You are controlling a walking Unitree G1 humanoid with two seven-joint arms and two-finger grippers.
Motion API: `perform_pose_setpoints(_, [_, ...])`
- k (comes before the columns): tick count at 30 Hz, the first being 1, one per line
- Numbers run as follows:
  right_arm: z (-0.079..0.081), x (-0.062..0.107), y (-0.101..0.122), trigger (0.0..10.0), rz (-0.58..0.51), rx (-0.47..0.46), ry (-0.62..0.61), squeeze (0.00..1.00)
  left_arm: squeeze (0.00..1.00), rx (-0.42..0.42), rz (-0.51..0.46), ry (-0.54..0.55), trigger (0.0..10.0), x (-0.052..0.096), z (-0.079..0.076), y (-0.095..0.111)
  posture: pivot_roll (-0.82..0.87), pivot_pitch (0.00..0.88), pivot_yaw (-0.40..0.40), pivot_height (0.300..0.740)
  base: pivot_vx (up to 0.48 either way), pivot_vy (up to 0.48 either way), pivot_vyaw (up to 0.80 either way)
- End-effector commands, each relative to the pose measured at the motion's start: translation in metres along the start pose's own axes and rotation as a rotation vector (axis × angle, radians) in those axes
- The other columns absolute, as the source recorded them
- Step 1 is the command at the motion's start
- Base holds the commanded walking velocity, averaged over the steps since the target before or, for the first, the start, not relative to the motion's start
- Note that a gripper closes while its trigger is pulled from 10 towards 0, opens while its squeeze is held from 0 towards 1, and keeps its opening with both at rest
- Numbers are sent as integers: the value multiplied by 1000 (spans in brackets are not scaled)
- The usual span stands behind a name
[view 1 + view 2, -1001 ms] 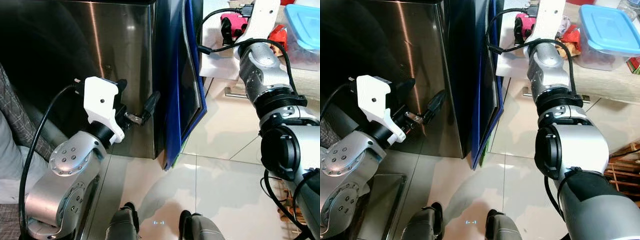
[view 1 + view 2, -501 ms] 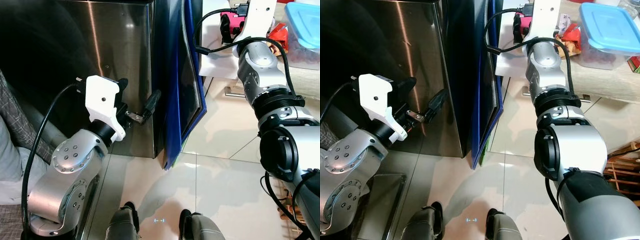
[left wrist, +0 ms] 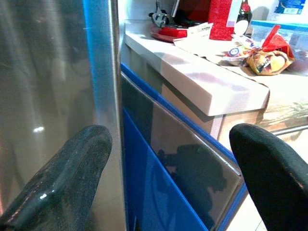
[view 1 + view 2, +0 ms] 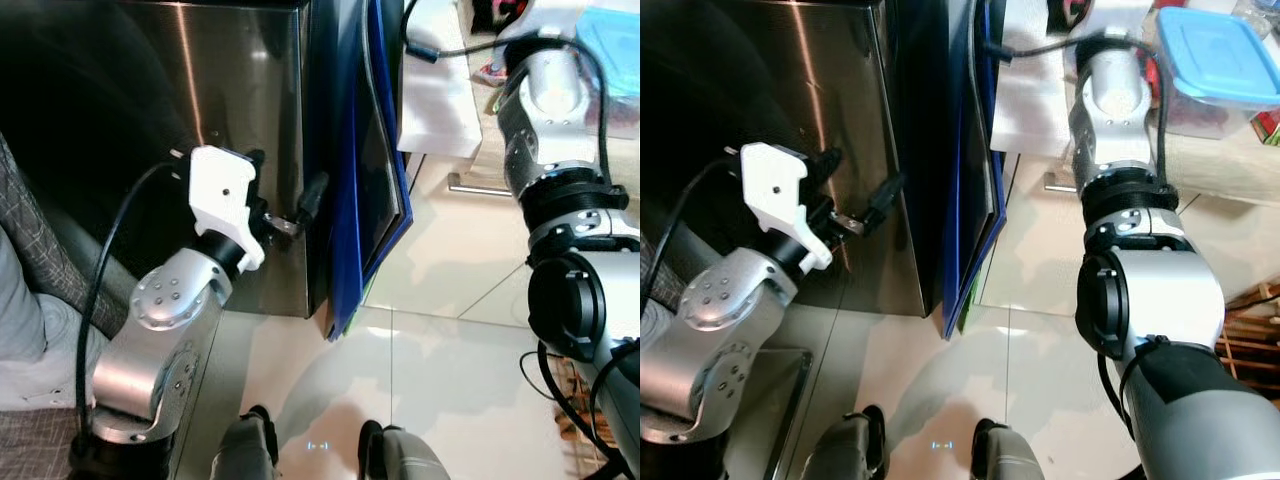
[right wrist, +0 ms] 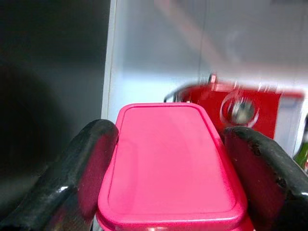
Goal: Restocking fridge
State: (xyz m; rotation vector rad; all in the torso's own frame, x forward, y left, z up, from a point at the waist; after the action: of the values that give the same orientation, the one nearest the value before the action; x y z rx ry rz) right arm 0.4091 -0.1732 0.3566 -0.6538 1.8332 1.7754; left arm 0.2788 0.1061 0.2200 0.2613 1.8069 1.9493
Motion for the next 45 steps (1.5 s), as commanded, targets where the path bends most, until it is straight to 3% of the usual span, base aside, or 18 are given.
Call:
perform_pose_setpoints(1, [-4,3,5,0,-51,14,-8,0,0,-20,-19,10,10000,-2,0,2,54,115,-1,740,0,0,0])
perform_pose_setpoints(6, [4,23,25,0,-232,94,21,0,0,-70,-63,29,10000,-19,-2,1,-1,61,-3,740,0,0,0])
perform_pose_setpoints(11, [6,35,32,0,-281,121,12,0,0,-75,-81,41,10000,-24,-2,1,-12,45,-3,740,0,0,0])
perform_pose_setpoints(13, [9,64,24,0,-273,142,-12,0,0,-83,-89,76,10000,-30,2,0,-26,28,-6,740,0,0,0])
perform_pose_setpoints(15, [9,71,21,0,-262,145,-14,0,0,-79,-88,80,10000,-31,3,-1,-26,28,-6,740,0,0,0])
perform_pose_setpoints(16, [10,93,11,0,-211,158,-25,0,0,-86,-96,90,10000,-32,5,-3,-40,17,3,740,0,0,0])
perform_pose_setpoints(17, [11,106,9,0,-189,165,-31,0,0,-93,-100,93,10000,-32,5,-4,-40,17,3,740,0,0,0])
perform_pose_setpoints(18, [11,106,9,0,-189,165,-31,0,0,-93,-100,93,10000,-32,5,-4,-40,17,3,740,0,0,0])
perform_pose_setpoints(19, [12,126,6,0,-151,188,-32,0,0,-103,-105,102,10000,-31,7,-5,-54,10,15,740,0,0,0])
perform_pose_setpoints(21, [13,132,5,0,-137,195,-31,0,0,-106,-106,104,10000,-31,8,-6,-56,9,17,740,0,0,0])
perform_pose_setpoints(22, [10,144,0,0,-86,211,-38,0,0,-112,-110,111,10000,-31,9,-8,-63,1,22,740,0,0,0])
perform_pose_setpoints(28, [8,154,-15,0,18,197,-45,0,0,-116,-113,113,10000,-34,10,-10,-72,0,25,740,0,0,0])
perform_pose_setpoints(31, [9,161,-39,0,153,155,-17,0,0,-106,-120,114,10000,-37,9,-11,-77,0,16,740,0,0,0])
perform_pose_setpoints(39, [10,171,-63,0,322,152,12,0,0,-98,-120,123,10000,-38,10,-15,-70,0,15,740,-60,0,0])
perform_pose_setpoints(45, [12,173,-70,0,353,151,35,0,0,-98,-117,116,10000,-38,11,-17,-69,0,18,740,0,0,0])
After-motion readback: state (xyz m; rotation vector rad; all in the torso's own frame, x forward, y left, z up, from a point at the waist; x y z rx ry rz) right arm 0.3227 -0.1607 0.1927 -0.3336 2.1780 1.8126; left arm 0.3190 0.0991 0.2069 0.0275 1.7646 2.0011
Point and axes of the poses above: a point about 5 cm out from each wrist's last joint towards the gripper, its own x axis pointing back from the gripper into the wrist, its own y axis along the axis of the wrist's last joint, z = x × y, the point moved 1 cm from there along -x, pointing out of the wrist towards the gripper, and after that the axes turned 2 degrees about -x, right-handed, at the moved point
